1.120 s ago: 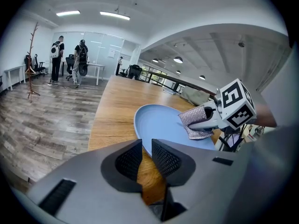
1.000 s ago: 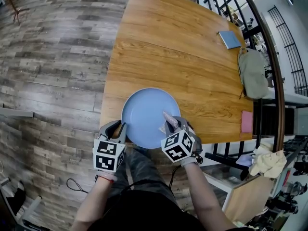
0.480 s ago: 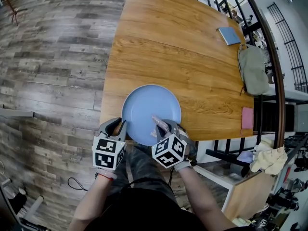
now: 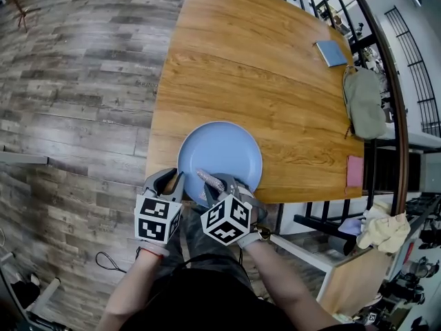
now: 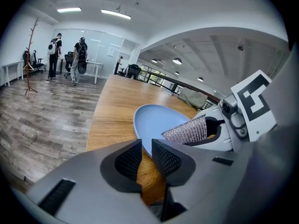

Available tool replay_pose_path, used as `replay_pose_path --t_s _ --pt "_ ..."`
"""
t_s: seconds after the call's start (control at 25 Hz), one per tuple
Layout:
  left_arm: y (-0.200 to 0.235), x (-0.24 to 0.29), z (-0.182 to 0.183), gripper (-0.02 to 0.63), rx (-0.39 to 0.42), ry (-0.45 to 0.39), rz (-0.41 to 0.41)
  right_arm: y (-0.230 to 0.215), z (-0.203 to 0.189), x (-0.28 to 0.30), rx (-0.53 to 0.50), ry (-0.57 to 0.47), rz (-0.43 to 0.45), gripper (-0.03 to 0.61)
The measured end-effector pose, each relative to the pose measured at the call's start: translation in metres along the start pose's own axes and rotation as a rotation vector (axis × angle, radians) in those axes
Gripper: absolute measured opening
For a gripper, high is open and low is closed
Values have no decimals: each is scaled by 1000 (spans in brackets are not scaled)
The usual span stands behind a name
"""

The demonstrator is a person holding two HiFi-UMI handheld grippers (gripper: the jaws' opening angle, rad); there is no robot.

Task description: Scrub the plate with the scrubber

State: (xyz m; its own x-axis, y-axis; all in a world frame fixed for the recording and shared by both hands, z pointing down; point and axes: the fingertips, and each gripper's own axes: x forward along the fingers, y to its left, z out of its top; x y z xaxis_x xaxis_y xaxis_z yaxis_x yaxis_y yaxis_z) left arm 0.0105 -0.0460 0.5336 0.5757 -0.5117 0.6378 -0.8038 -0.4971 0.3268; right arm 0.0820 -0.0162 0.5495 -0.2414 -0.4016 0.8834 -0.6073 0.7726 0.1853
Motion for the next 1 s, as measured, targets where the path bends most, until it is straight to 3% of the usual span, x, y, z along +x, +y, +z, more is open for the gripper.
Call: replay_pose_path --t_s 0.52,1.0 --pt "-1 3 1 60 -8 -2 -7 -4 36 21 -11 -87 4 74" --pt "0 4 2 57 -17 13 1 -36 64 40 -27 -145 -5 75"
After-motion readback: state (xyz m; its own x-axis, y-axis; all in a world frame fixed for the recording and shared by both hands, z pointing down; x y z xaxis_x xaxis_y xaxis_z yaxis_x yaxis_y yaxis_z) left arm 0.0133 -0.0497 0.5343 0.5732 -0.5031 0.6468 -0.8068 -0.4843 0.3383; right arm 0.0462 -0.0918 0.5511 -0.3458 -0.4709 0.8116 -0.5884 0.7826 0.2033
